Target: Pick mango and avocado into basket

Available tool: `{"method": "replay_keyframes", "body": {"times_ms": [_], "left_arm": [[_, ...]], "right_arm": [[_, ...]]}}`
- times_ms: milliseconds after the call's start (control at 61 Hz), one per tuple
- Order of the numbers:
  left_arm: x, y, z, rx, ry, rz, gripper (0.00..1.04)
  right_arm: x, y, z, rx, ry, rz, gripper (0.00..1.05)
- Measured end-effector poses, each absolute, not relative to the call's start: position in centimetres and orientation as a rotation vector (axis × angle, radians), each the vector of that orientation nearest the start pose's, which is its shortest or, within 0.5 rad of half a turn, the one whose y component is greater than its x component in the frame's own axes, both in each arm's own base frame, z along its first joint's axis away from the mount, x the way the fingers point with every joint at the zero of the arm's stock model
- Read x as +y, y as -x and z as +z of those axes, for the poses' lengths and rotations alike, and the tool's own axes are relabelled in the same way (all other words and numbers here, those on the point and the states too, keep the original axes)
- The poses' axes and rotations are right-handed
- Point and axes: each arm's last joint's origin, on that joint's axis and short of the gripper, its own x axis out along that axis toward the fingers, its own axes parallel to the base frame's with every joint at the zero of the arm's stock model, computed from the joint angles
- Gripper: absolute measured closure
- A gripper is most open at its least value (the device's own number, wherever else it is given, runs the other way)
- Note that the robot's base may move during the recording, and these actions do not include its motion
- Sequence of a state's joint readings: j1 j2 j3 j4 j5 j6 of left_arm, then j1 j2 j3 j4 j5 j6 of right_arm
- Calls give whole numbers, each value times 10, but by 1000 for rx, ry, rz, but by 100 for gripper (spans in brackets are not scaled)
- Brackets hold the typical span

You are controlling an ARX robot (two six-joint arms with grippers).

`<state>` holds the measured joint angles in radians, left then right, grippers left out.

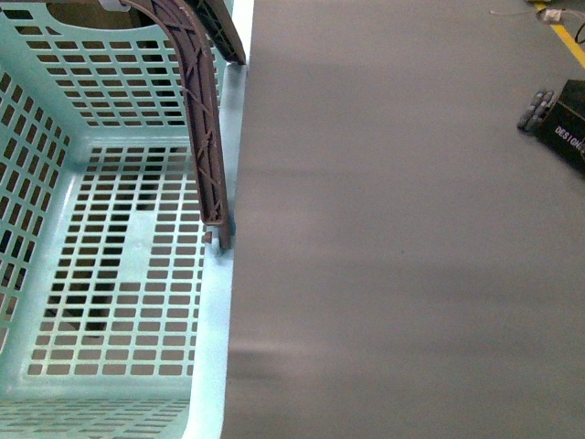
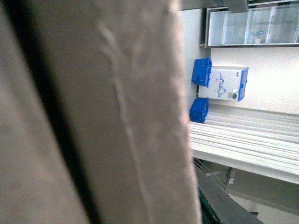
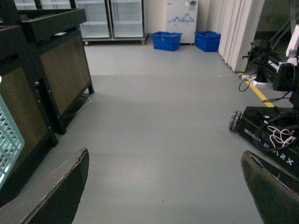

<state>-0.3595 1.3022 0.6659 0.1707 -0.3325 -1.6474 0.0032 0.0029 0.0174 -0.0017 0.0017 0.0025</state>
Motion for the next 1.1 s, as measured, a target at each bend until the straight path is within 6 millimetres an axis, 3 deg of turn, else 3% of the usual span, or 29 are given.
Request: {"method": "replay_keyframes", "body": {"times_ms": [1099], "left_arm": [[-85, -254, 218, 347, 1461, 332, 76]], "right_arm": [[0, -97, 169, -14, -3, 1, 9]]}}
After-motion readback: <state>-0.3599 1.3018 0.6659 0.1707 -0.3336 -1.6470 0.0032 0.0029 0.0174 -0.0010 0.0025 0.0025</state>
